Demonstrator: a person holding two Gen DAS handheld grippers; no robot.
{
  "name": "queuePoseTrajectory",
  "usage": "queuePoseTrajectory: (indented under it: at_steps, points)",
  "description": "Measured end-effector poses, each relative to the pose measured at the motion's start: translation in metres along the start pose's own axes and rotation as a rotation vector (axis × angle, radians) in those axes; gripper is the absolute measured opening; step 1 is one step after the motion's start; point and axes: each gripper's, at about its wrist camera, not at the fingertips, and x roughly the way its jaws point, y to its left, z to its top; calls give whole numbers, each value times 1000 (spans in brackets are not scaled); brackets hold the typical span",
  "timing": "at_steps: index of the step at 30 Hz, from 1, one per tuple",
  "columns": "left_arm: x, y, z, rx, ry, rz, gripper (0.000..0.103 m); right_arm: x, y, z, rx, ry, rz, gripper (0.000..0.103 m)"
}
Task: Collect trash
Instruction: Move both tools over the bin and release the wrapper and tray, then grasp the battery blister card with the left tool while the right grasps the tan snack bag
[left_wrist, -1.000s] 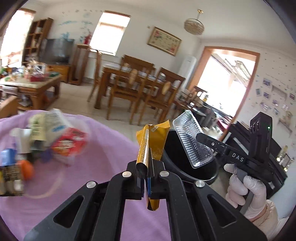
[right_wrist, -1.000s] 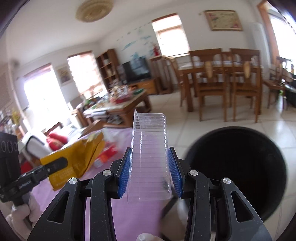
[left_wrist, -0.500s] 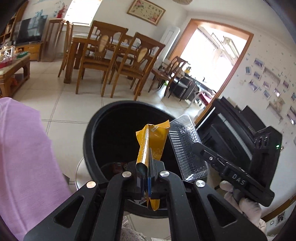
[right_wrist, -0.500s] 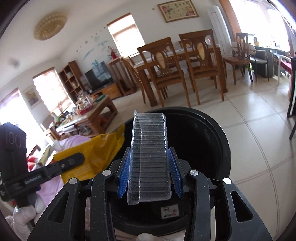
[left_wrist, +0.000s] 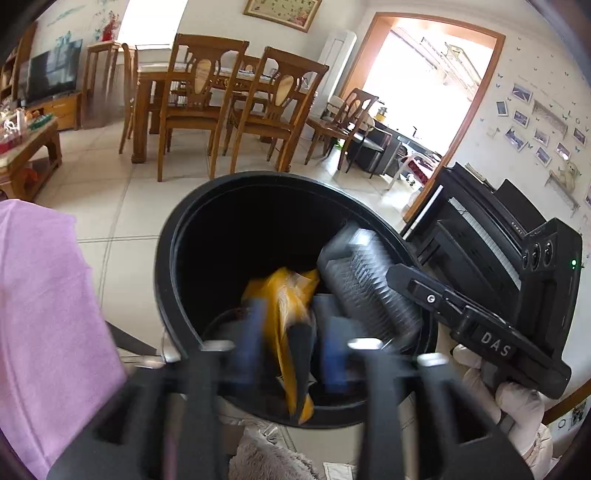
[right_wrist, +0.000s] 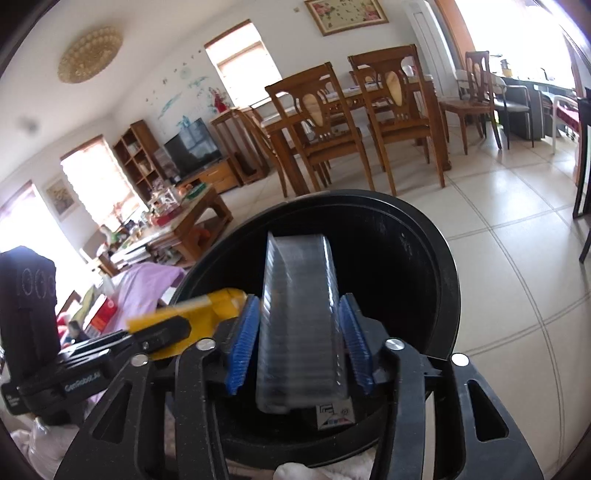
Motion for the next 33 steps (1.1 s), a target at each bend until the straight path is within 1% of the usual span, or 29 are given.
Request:
queuePoseTrajectory:
  at_steps: [1, 2, 3, 6, 8, 9, 11, 12, 13, 14, 17, 21, 25, 27, 31, 33]
  points:
    - [-4, 0, -2, 3, -22, 19, 81, -3, 1, 1, -2, -4, -1, 57]
    - [-12, -2, -4, 13, -69, 42, 84, -5, 3, 1, -6, -7, -6, 57]
    - [-17, -3, -5, 28, -96, 54, 84, -6, 5, 1, -10, -9, -8, 57]
    - [-33, -7, -7, 62, -115, 64, 84, -10, 12, 2, -15, -16, -4, 57]
    - [-47, -7, -9, 69, -135, 73, 85, -12, 19, 1, -24, -25, 2, 62]
    - [-54, -7, -11, 77, -146, 84, 87, -14, 23, 0, -28, -32, 8, 66]
    - [-68, -7, -14, 94, -172, 118, 96, -16, 33, 1, -36, -39, 22, 68]
    - [-74, -6, -14, 101, -187, 134, 97, -17, 40, -1, -45, -41, 28, 70]
    - [-80, -5, -15, 108, -200, 148, 98, -17, 46, -2, -53, -44, 34, 77]
    - [-88, -3, -17, 112, -208, 161, 98, -17, 53, -2, -62, -47, 41, 80]
    - [-106, 9, -21, 99, -223, 188, 98, -13, 77, -3, -99, -43, 61, 81]
    - [-129, 38, -25, 47, -236, 221, 98, -1, 117, -6, -159, -27, 95, 81]
    - [-159, 80, -34, -24, -259, 277, 98, 14, 160, -11, -214, -4, 134, 81]
    - [-175, 107, -36, -77, -272, 313, 98, 23, 183, -15, -241, 10, 155, 81]
    - [-215, 175, -42, -201, -306, 398, 98, 39, 228, -19, -290, 34, 201, 81]
    - [-233, 203, -48, -243, -315, 426, 98, 48, 253, -20, -317, 54, 229, 81]
